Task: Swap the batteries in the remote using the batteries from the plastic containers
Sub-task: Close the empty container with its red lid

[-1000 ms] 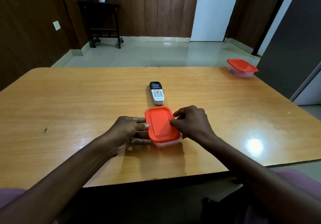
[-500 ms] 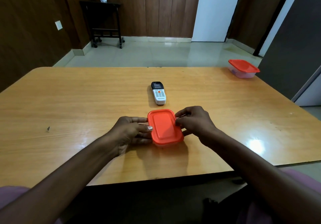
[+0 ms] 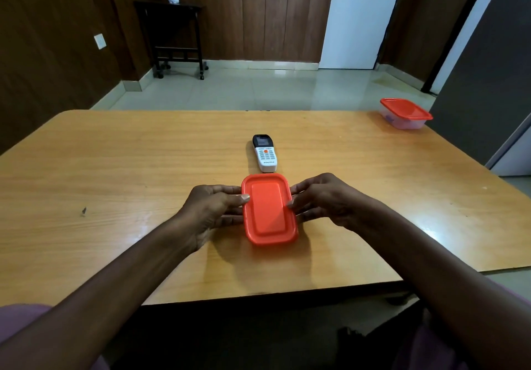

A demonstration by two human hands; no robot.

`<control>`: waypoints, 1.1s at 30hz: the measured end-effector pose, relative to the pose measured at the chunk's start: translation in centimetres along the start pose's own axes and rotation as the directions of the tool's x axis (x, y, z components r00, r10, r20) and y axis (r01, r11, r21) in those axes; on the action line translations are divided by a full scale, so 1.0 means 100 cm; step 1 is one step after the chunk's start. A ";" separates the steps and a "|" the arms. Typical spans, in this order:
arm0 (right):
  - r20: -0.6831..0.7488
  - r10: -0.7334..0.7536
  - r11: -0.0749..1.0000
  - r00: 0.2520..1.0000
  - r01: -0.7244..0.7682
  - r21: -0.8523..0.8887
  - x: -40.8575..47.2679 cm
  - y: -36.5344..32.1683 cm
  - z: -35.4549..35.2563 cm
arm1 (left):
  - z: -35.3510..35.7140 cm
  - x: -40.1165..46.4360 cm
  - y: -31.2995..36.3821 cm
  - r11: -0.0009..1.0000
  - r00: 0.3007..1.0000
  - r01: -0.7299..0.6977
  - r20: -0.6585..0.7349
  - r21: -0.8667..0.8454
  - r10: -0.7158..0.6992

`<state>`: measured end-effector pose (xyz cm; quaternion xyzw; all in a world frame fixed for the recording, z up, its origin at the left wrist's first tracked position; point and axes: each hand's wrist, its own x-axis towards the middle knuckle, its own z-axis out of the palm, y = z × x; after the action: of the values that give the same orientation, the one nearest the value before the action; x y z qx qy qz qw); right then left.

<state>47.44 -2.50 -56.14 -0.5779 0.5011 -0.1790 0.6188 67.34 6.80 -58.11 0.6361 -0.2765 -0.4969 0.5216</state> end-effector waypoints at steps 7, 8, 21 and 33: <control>0.004 -0.091 0.994 0.996 0.091 0.054 -0.003 0.001 0.004 | 0.000 0.005 0.003 0.997 0.995 -0.076 -0.062 0.012 0.077; -0.008 -0.112 0.992 0.994 0.113 0.061 -0.001 0.001 0.004 | 0.001 0.006 0.005 0.996 0.994 -0.084 -0.068 0.025 0.086; -0.076 -0.228 0.973 0.971 0.225 -0.041 0.010 0.006 0.013 | -0.007 0.001 0.003 0.993 0.993 -0.115 0.017 0.020 0.115; -0.084 -0.451 0.886 0.889 0.433 -0.167 0.009 0.003 0.015 | -0.002 0.004 0.003 0.965 0.970 -0.240 -0.019 0.103 0.244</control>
<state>48.93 -2.33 -57.05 -0.7080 0.4040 -0.3134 0.4872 67.71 6.41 -57.93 0.6307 -0.3685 -0.4049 0.5500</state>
